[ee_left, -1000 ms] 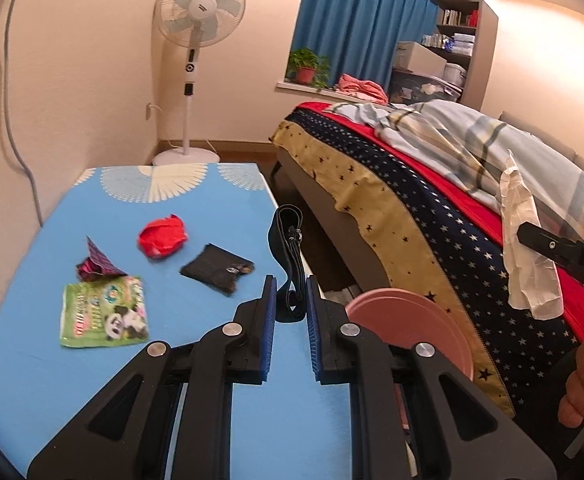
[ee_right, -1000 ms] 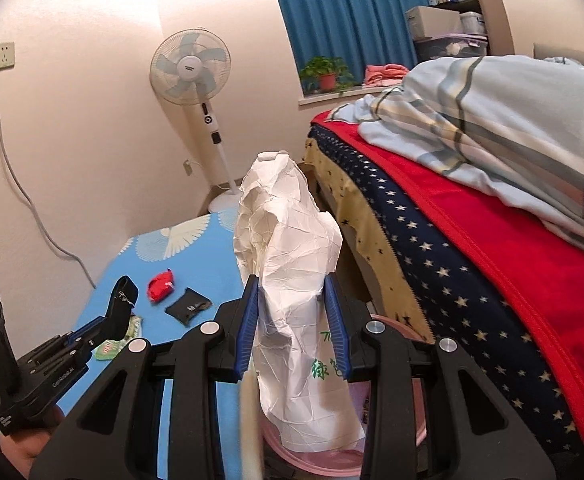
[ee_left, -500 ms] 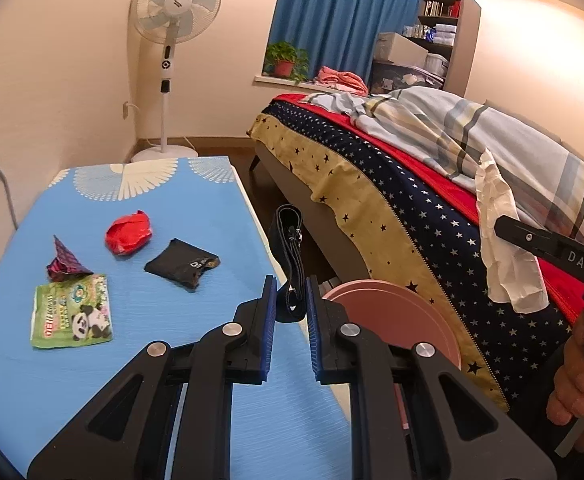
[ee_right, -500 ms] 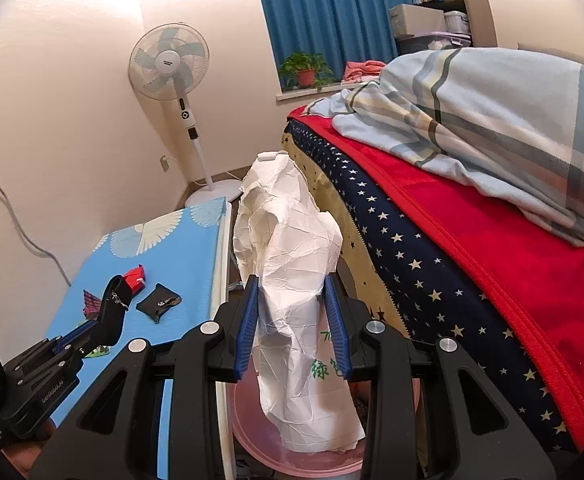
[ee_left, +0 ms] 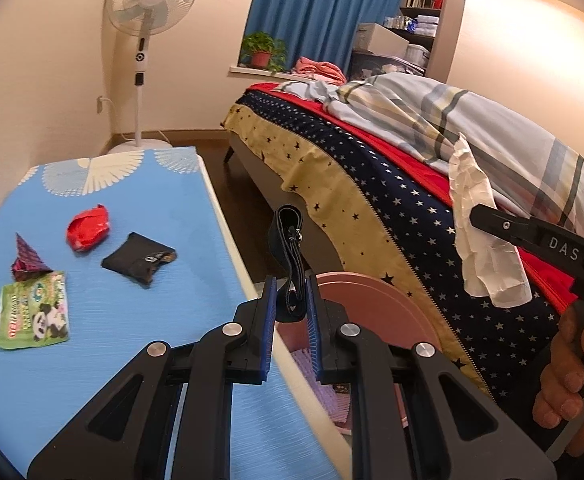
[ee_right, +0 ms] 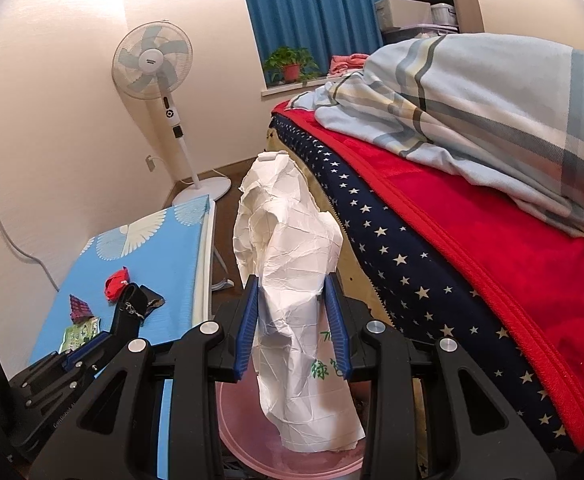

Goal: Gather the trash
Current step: 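Carry the white paper bag and black strap over the pink bin with both tools, then open both tools to drop the paper bag and strap into the bin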

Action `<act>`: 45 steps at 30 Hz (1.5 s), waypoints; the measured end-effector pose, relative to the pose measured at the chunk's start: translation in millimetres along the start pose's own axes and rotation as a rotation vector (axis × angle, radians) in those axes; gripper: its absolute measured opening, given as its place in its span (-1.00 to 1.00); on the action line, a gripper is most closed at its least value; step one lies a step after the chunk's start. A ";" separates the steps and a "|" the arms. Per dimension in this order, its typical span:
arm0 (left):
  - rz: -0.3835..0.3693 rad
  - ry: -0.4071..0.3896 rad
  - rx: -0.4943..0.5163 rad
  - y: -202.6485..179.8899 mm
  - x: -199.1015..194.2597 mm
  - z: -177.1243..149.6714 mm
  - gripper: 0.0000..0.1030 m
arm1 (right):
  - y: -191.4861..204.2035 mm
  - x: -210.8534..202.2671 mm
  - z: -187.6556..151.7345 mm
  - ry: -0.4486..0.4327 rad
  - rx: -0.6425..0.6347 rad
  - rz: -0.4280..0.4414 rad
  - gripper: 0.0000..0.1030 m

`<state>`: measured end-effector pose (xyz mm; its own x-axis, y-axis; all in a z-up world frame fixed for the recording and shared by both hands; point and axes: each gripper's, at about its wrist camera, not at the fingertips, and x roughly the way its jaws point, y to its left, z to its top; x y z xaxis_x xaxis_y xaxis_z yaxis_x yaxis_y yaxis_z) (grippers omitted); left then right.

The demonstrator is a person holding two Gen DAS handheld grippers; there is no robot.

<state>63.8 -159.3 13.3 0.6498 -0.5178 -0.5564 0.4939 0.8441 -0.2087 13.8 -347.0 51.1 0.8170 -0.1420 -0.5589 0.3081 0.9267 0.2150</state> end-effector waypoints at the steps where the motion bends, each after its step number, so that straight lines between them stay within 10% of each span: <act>1: -0.007 0.001 0.001 -1.7 1.6 -0.1 -0.72 | -0.4 0.8 0.1 0.001 0.001 -0.003 -0.35; 45: -0.145 0.138 0.027 -40.3 66.5 -18.4 -0.64 | -21.9 21.2 -5.6 0.069 0.059 -0.089 -0.18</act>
<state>76.5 -225.2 -30.1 0.4864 -0.6085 -0.6270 0.5935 0.7567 -0.2740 21.7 -368.4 30.1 0.7503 -0.1971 -0.6311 0.4080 0.8891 0.2074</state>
